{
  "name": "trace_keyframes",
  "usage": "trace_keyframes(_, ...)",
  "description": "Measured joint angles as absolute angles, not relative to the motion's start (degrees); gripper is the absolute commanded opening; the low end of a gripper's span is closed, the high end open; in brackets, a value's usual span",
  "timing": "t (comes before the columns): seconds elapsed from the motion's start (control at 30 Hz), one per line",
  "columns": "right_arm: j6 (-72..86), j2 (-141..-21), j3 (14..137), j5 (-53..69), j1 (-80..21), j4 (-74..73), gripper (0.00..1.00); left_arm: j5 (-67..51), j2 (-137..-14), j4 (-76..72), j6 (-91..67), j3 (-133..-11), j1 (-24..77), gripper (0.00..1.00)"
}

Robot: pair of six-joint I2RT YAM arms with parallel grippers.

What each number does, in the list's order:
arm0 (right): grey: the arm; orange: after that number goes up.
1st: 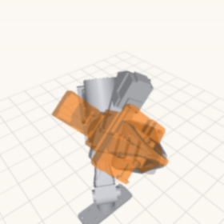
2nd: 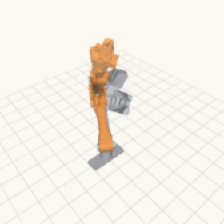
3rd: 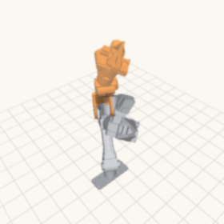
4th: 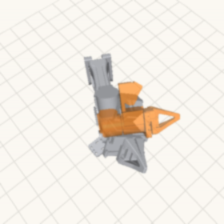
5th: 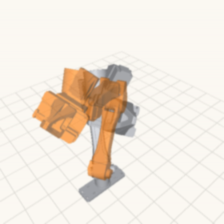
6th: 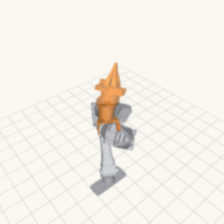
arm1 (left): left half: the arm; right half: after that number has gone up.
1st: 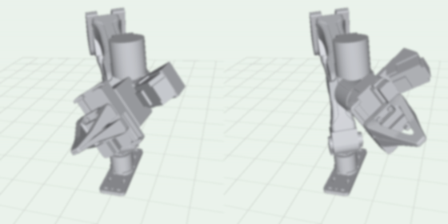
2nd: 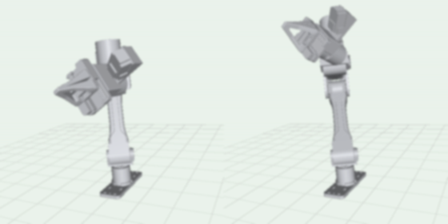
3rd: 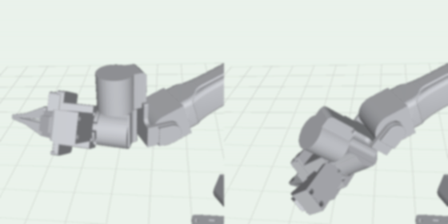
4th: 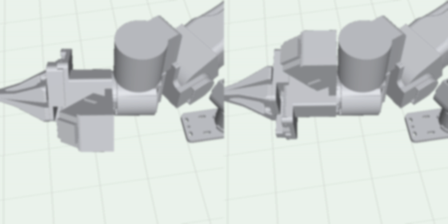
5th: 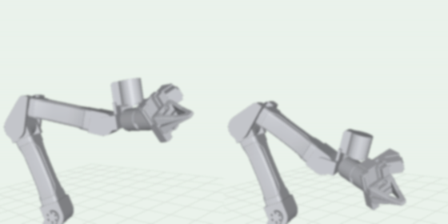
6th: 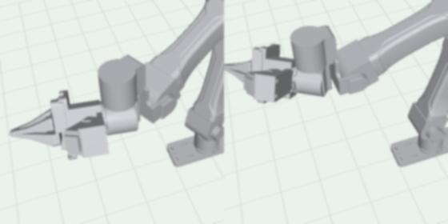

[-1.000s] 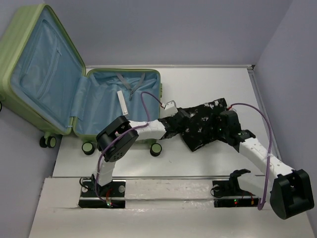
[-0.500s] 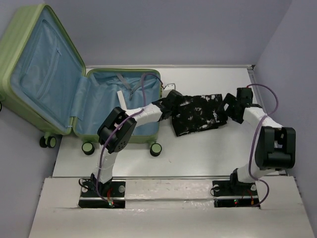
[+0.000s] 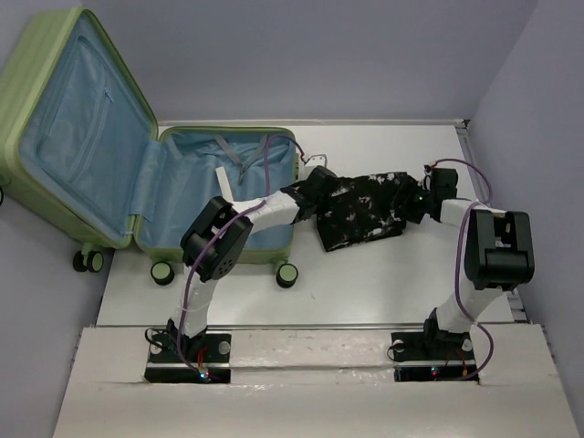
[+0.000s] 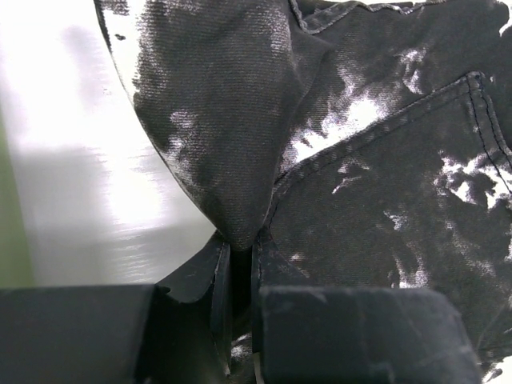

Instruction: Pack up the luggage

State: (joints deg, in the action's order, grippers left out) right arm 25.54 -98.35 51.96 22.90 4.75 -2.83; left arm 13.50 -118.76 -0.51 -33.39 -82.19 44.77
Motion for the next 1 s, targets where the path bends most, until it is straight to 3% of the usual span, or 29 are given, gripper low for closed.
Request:
trace_keyframes(0.03, 26.65, -98.96, 51.00, 25.12, 4.82, -0.08, 0.57, 13.50, -118.76, -0.49, -33.26, -82.19, 44.77, 0.06)
trace_keyframes(0.07, 27.77, -99.50, 49.95, 27.29, 4.99, 2.66, 0.41, 13.56, -118.76, -0.47, -33.15, -82.19, 44.75, 0.06)
trace_keyframes(0.13, 29.45, -100.68, 48.56, 30.74, 5.32, 6.52, 0.31, 13.63, -118.76, -0.47, -32.95, -82.19, 44.58, 0.06)
trace_keyframes(0.17, 30.44, -101.34, 47.72, 32.08, 5.52, 8.40, 0.12, 13.61, -118.76, -0.51, -32.88, -82.19, 44.42, 0.06)
trace_keyframes(0.2, 31.86, -102.04, 46.87, 33.54, 5.58, 10.15, 0.07, 13.69, -118.78, -0.51, -32.77, -82.19, 44.27, 0.06)
trace_keyframes(0.4, 36.95, -100.53, 42.76, 36.05, 5.93, 16.08, 0.07, 13.58, -118.78, -0.47, -32.58, -82.19, 43.81, 0.06)
trace_keyframes(0.63, 38.59, -82.96, 41.08, 35.77, 5.13, 9.96, 0.07, 9.85, -116.42, 0.78, -32.58, -82.50, 44.77, 0.06)
trace_keyframes(0.8, 38.13, -71.33, 48.16, 34.68, 2.90, 2.72, 0.07, 8.78, -107.94, 5.02, -31.86, -87.11, 45.10, 0.06)
trace_keyframes(1.0, 39.11, -76.05, 63.46, 26.98, -10.81, 1.45, 0.07, 7.22, -90.76, 10.50, -30.76, -89.32, 38.24, 0.06)
